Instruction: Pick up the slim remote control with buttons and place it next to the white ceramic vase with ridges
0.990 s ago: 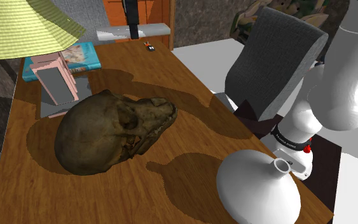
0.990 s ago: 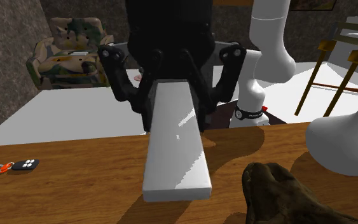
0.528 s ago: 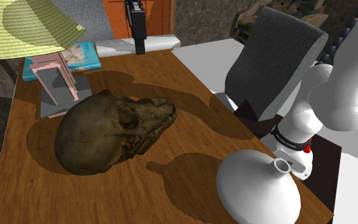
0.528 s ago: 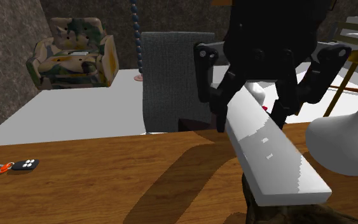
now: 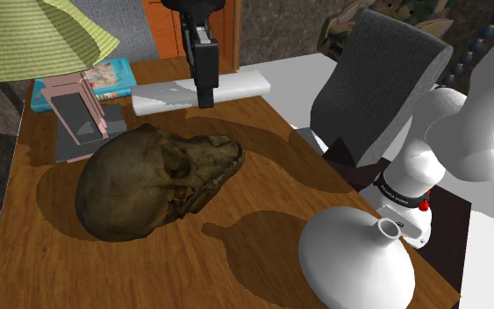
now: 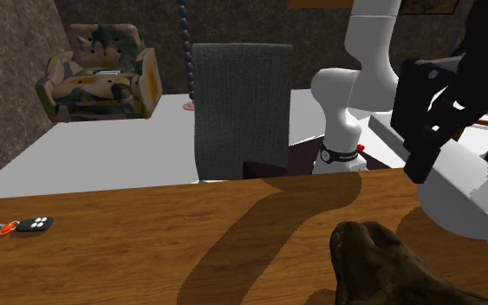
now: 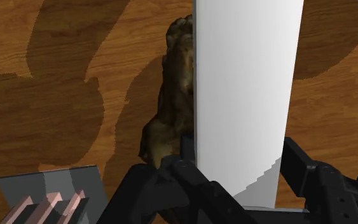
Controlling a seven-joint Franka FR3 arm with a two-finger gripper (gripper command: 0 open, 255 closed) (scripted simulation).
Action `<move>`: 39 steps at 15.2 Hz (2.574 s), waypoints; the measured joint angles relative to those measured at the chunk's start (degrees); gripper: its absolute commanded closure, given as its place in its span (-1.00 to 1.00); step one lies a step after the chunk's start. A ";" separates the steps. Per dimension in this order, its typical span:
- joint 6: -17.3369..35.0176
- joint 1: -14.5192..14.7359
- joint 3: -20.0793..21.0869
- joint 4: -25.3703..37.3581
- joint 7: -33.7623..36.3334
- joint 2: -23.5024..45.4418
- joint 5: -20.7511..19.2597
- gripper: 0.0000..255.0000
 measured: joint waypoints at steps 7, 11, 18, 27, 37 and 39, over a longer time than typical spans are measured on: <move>1.33 4.20 4.63 -4.45 8.61 -3.53 1.34 1.00; 1.07 6.63 7.62 -3.58 13.99 -3.09 1.44 1.00; 4.14 8.12 9.39 -6.96 17.13 -3.52 1.76 1.00; 10.93 8.29 9.61 -13.68 17.14 -3.45 1.82 1.00; 18.56 8.39 9.86 -20.04 17.28 -2.05 1.37 1.00; 20.26 8.45 9.97 -21.13 17.50 -1.40 1.10 1.00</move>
